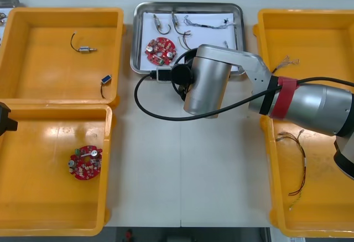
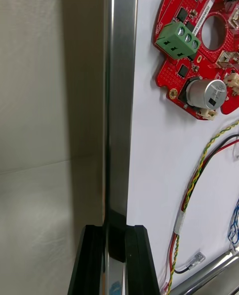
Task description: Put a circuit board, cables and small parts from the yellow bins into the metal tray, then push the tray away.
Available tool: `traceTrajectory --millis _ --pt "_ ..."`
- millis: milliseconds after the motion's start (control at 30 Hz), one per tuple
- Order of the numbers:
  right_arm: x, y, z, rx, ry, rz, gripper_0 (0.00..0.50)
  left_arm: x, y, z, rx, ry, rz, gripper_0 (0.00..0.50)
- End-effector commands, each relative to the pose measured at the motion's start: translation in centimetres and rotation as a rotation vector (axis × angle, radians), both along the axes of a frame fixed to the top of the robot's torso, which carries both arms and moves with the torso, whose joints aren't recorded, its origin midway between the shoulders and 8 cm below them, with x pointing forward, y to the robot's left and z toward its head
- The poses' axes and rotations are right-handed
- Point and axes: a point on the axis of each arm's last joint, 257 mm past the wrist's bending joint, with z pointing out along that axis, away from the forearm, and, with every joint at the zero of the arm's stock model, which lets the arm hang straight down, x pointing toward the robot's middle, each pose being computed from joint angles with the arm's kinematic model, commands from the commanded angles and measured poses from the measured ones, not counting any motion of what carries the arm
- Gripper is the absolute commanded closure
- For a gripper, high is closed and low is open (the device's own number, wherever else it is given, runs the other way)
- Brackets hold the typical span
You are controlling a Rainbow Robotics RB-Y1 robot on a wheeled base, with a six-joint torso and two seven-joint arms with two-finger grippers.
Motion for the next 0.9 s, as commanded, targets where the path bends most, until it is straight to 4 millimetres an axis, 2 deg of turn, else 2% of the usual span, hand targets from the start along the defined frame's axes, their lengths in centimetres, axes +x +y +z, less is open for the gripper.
traceTrajectory --millis 33,300,600,633,667,700,733,767,900 --pt "1.6 3.1 4.0 0.032 -0.070 0.058 0.500 -0.5 -0.1 0.2 -0.034 -0.012 0.058 0.000" --pt "3.4 3.0 5.3 0.044 -0.098 0.061 0.500 -0.5 -0.1 0.2 -0.034 -0.012 0.058 0.000" --pt "4.4 2.8 6.3 0.074 -0.095 0.030 0.495 -0.5 -0.1 0.2 -0.034 -0.012 0.058 0.000" --pt "4.4 2.7 6.2 0.073 -0.094 0.030 0.428 -0.5 -0.1 0.2 -0.034 -0.012 0.058 0.000" --pt "4.4 2.7 6.2 0.072 -0.095 0.031 0.262 -0.5 -0.1 0.2 -0.034 -0.012 0.058 0.000" --pt "4.4 2.7 6.2 0.072 -0.095 0.031 0.262 -0.5 -0.1 0.2 -0.034 -0.012 0.058 0.000" --pt "4.5 2.8 6.4 0.074 -0.097 0.031 0.057 -0.5 -0.1 0.2 -0.034 -0.012 0.058 0.000" --pt "4.5 2.7 6.4 0.074 -0.096 0.029 0.000 -0.5 -0.1 0.2 -0.034 -0.012 0.058 0.000" --pt "4.2 3.1 6.4 0.105 -0.072 0.030 0.000 -0.5 -0.1 0.2 -0.034 -0.012 0.058 0.000"
